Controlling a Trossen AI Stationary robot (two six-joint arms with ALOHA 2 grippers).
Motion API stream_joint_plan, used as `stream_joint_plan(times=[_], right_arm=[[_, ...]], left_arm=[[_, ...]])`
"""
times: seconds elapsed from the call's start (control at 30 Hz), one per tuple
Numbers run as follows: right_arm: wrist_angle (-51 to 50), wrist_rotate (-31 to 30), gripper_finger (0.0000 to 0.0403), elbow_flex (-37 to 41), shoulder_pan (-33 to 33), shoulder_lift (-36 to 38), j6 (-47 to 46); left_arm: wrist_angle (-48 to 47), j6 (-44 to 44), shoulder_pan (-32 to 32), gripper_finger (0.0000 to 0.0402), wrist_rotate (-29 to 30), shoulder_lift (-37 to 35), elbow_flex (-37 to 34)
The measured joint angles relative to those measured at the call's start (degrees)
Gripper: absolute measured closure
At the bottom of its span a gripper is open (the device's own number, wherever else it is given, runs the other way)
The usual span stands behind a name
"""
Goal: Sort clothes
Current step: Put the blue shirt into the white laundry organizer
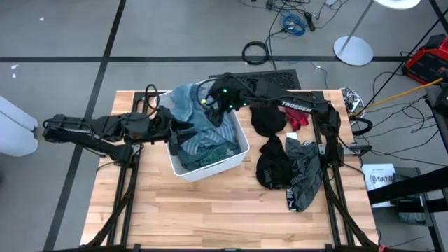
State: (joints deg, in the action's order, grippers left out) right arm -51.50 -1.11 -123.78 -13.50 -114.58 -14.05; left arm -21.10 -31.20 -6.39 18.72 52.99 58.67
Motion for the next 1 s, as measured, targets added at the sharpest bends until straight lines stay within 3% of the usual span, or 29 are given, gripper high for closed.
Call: stream_joint_plan(times=[0.13, 0.33, 0.53, 0.63, 0.77, 1.0], right_arm=[[-5.09, -0.01, 0.01, -0.92, 0.66, -0.07, -1.01], [-6.23, -0.61, 0.0104, -1.47, 4.14, 0.7, -1.36], [-2.14, -7.2, 0.0105, -1.44, 7.4, 5.34, -1.78], [-0.69, -11.16, 0.0105, -1.47, 8.6, 8.41, -1.76], [0.89, -12.43, 0.0105, -1.47, 9.58, 13.21, -2.51], [3.25, -13.75, 0.0105, -1.51, 13.05, 21.3, -4.29]], left_arm=[[-0.53, -0.02, 0.0, 0.019, 2.02, 0.0, 0.0], [-0.51, 0.0, 0.78, 0.019, 13.63, -0.02, 0.0], [-1.56, 0.02, 7.9, 0.019, 14.38, 0.95, 0.02], [-2.09, 0.04, 12.62, 0.019, 11.87, 2.05, 0.02], [-1.7, 2.89, 17.84, 0.019, 4.29, 4.03, 0.02], [0.28, 5.44, 21.53, 0.019, -7.4, 11.74, 0.02]])
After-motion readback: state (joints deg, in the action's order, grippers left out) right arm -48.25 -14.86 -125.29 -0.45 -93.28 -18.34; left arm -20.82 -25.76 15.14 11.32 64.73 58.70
